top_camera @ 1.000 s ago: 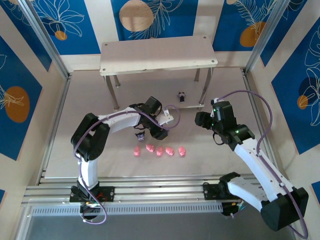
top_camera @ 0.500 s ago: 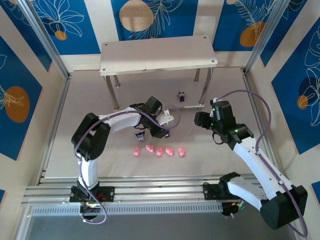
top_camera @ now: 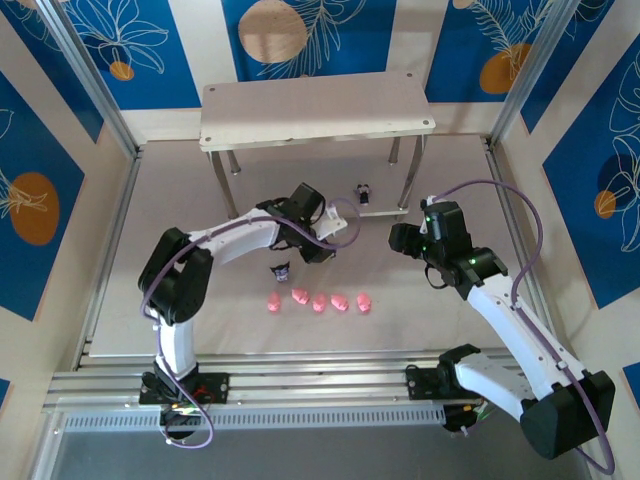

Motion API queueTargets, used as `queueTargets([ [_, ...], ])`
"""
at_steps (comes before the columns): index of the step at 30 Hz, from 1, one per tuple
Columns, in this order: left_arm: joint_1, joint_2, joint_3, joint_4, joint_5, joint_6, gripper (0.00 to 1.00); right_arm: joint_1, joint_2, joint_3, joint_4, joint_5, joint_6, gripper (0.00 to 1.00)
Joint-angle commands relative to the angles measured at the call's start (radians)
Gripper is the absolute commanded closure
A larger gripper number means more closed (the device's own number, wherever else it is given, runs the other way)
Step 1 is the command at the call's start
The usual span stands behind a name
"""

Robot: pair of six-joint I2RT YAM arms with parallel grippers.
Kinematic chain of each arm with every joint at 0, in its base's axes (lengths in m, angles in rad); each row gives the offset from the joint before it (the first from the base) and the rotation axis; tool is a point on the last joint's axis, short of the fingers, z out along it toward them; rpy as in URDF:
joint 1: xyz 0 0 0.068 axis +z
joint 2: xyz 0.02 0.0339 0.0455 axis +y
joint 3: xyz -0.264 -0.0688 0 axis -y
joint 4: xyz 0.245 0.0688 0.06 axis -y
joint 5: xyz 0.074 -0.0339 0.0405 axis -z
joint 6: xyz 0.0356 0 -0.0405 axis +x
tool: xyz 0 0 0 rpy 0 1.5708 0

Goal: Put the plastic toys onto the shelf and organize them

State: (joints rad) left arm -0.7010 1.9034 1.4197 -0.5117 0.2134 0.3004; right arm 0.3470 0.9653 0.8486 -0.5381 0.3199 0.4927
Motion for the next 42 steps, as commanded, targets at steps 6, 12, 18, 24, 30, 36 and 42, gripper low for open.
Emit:
queueTargets([
  [6,0.050,0.012,0.224,-0.111,-0.145,-0.036,0.95,-0.006,-0.002,-0.013,0.017,-0.028,0.015,0.34],
  [12,0.070,0.088,0.329,-0.145,-0.186,-0.055,0.94,-0.007,-0.002,-0.008,0.019,-0.028,0.012,0.34],
  [18,0.079,0.124,0.348,-0.118,-0.180,-0.085,0.91,-0.008,0.002,-0.010,0.022,-0.029,0.012,0.34],
  [24,0.085,0.131,0.319,-0.056,-0.189,-0.113,0.90,-0.007,0.009,-0.013,0.029,-0.033,0.009,0.34],
  [30,0.092,0.135,0.312,-0.027,-0.180,-0.113,0.90,-0.009,0.020,-0.011,0.032,-0.040,0.013,0.34],
  [36,0.107,0.152,0.314,-0.013,-0.156,-0.109,0.88,-0.008,0.029,-0.008,0.034,-0.042,0.014,0.34],
  [42,0.115,0.168,0.314,-0.008,-0.138,-0.108,0.86,-0.008,0.035,-0.004,0.033,-0.040,0.012,0.34],
])
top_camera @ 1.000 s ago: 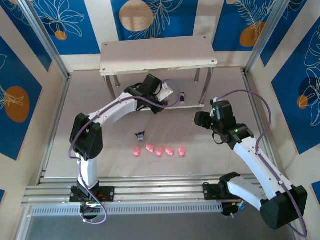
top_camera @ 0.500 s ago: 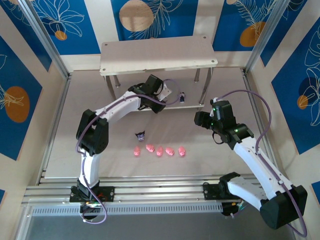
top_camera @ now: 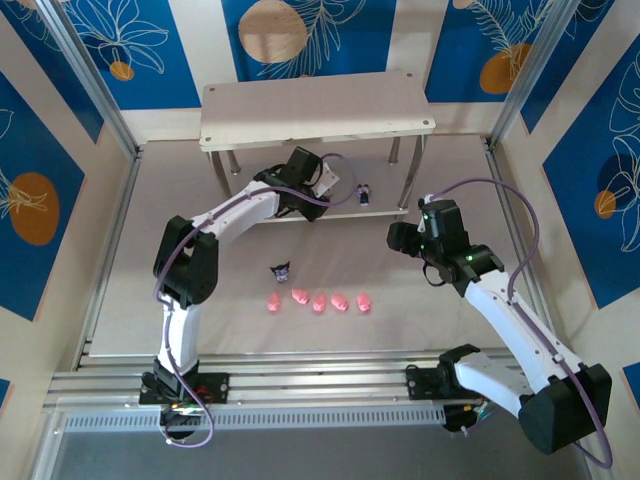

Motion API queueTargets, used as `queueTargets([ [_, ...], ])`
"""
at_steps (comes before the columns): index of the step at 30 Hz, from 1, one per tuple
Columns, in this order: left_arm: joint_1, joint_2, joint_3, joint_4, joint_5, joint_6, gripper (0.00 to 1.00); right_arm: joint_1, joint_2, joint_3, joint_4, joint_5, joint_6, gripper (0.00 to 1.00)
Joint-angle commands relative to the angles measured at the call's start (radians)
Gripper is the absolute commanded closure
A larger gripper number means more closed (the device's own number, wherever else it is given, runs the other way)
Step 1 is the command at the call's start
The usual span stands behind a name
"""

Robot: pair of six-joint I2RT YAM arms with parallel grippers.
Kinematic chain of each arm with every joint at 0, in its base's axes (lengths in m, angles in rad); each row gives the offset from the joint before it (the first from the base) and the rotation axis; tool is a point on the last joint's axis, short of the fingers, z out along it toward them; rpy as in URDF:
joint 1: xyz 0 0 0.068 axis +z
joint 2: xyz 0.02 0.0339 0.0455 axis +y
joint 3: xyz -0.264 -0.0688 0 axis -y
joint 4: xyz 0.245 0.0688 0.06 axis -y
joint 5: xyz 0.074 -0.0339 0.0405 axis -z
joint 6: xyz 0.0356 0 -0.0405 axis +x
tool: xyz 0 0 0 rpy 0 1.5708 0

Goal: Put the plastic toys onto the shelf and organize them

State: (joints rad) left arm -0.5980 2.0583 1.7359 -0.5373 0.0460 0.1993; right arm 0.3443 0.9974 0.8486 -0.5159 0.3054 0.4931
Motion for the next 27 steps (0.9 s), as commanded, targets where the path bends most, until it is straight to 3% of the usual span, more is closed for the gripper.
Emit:
queueTargets([
  [1,0.014,0.015,-0.001,0.020,0.031,-0.007,0.86,-0.005,0.004,-0.003,0.010,-0.025,0.012,0.34],
  [8,0.027,0.034,0.005,0.031,0.060,-0.003,0.84,-0.004,0.021,0.008,0.009,-0.027,0.008,0.34],
  [20,0.037,0.043,0.013,0.030,0.063,-0.001,0.69,-0.005,0.051,0.027,0.015,-0.034,0.007,0.34],
  [27,0.039,0.044,0.026,0.030,0.056,-0.003,0.68,-0.003,0.049,0.024,0.015,-0.033,0.007,0.34],
])
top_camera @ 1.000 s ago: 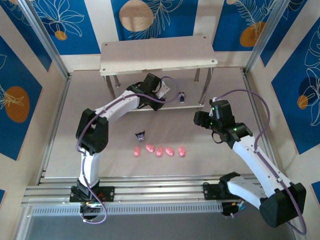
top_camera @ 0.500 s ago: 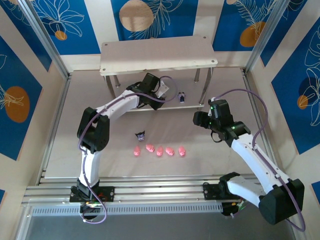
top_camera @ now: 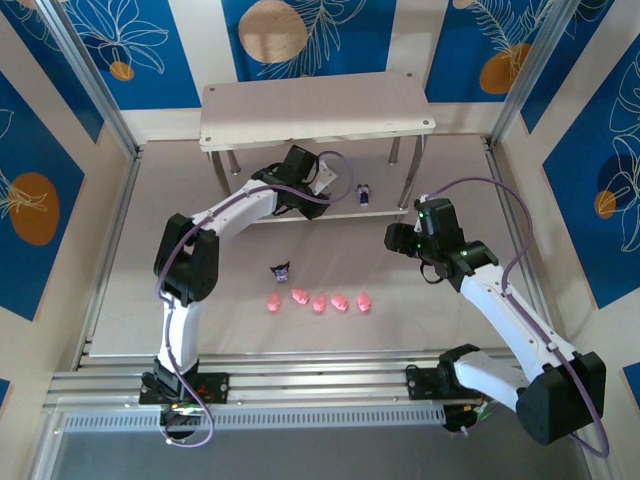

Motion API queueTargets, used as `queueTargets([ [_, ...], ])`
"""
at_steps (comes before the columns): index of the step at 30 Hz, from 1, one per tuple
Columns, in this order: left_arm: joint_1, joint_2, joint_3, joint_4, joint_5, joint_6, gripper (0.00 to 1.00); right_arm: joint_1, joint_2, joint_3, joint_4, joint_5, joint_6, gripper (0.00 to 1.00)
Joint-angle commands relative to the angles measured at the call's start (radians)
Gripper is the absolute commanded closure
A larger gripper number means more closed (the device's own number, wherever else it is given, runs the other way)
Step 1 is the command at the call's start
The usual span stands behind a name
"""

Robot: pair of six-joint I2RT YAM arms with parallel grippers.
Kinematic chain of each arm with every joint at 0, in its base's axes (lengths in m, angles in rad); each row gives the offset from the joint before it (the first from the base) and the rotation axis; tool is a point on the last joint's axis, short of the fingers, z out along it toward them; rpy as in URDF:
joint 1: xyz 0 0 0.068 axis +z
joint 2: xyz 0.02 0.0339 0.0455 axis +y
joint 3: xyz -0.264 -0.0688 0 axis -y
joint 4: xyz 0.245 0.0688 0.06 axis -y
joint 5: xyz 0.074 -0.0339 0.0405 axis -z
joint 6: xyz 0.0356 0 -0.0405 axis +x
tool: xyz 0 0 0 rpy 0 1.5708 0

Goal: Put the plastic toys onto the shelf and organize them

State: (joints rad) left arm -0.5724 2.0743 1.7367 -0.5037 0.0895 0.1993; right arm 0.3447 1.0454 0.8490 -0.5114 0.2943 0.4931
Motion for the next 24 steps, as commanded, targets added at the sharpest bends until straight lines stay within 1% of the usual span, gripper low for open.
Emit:
queueTargets([
  [1,0.014,0.029,0.027,-0.002,0.010,-0.004,0.67,-0.004,0.001,0.022,0.010,-0.021,0.008,0.34],
  [24,0.014,0.057,0.086,-0.016,0.003,-0.008,0.62,-0.010,-0.002,0.009,0.023,-0.023,0.005,0.34],
])
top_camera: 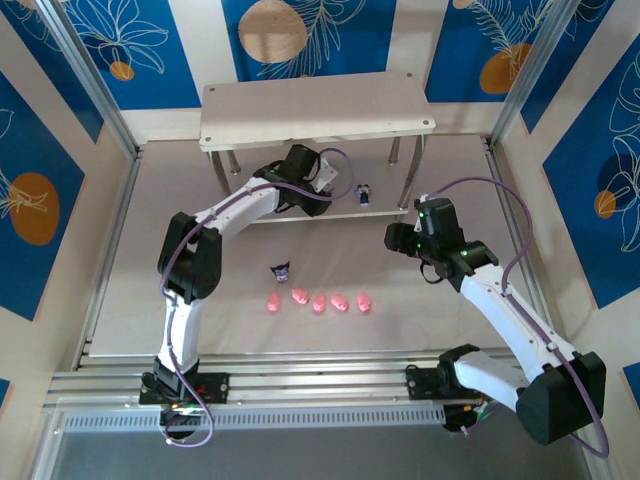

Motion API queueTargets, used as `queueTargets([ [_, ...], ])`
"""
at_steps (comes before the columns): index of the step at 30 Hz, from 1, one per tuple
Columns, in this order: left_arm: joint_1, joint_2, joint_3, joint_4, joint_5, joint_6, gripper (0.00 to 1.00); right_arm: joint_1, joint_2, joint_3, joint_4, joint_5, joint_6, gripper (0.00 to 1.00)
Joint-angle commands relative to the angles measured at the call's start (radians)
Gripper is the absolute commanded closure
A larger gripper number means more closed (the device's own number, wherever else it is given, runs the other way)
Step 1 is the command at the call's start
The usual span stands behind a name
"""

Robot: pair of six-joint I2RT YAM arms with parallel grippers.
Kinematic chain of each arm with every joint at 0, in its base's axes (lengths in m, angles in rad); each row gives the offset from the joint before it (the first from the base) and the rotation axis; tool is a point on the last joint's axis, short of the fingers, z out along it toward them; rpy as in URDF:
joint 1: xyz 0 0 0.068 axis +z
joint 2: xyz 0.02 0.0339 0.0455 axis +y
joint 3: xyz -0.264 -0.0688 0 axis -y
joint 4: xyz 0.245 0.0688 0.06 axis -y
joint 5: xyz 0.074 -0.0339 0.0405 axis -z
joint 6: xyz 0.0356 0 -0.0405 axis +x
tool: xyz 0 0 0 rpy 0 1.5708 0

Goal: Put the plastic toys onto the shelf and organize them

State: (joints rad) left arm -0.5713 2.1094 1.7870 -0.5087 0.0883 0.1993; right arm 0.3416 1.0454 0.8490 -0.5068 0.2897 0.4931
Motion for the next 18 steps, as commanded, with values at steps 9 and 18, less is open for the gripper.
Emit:
queueTargets([
  [9,0.014,0.022,0.044,-0.021,-0.015,0.009,0.57,-0.009,-0.008,0.006,0.021,-0.013,0.008,0.34],
  [18,0.014,0.022,0.048,-0.031,-0.027,0.024,0.56,-0.007,-0.008,0.004,0.022,-0.014,0.010,0.34],
])
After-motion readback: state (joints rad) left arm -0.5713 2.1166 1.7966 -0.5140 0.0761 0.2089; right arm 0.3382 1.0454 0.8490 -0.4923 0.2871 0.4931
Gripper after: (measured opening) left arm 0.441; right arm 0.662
